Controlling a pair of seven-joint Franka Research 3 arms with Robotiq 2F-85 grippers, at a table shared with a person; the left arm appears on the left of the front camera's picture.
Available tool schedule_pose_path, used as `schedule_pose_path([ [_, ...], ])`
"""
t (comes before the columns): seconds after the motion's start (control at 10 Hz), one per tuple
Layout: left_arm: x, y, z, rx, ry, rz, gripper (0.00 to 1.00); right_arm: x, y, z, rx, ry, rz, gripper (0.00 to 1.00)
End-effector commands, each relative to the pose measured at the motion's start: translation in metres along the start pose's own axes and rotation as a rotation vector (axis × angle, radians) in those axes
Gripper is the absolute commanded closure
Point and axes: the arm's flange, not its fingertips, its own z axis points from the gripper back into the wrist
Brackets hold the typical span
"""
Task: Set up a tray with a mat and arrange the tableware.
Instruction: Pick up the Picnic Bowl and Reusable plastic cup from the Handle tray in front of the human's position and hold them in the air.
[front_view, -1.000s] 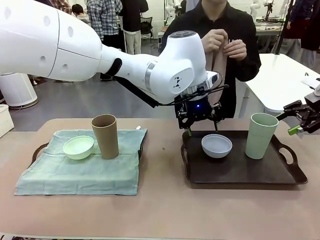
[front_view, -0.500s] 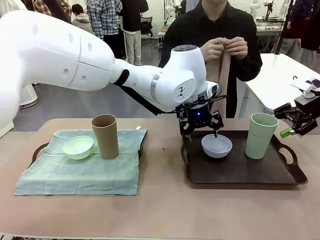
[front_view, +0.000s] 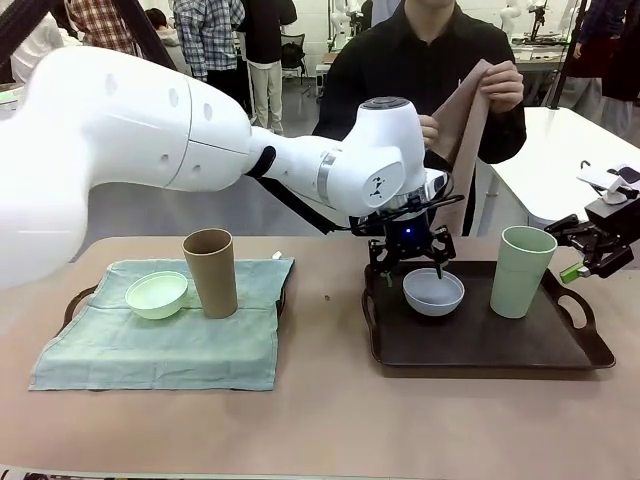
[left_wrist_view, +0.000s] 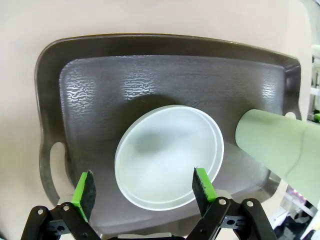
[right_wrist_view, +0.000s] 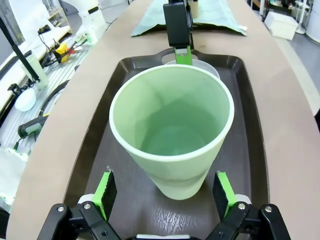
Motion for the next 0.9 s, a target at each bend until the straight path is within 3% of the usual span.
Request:
schedule_pose_path([
  [0.0, 0.010, -0.011, -0.009, 0.016, 0.031, -0.015, 0.00, 0.006, -0.010, -0.008, 0.013, 0.009, -0.021, 0.00],
  [0.8, 0.024, -0.008, -0.031, -0.004, 0.027, -0.011, 0.00, 0.016, -0.020, -0.033, 0.063, 0.024, -0.008, 0.00],
])
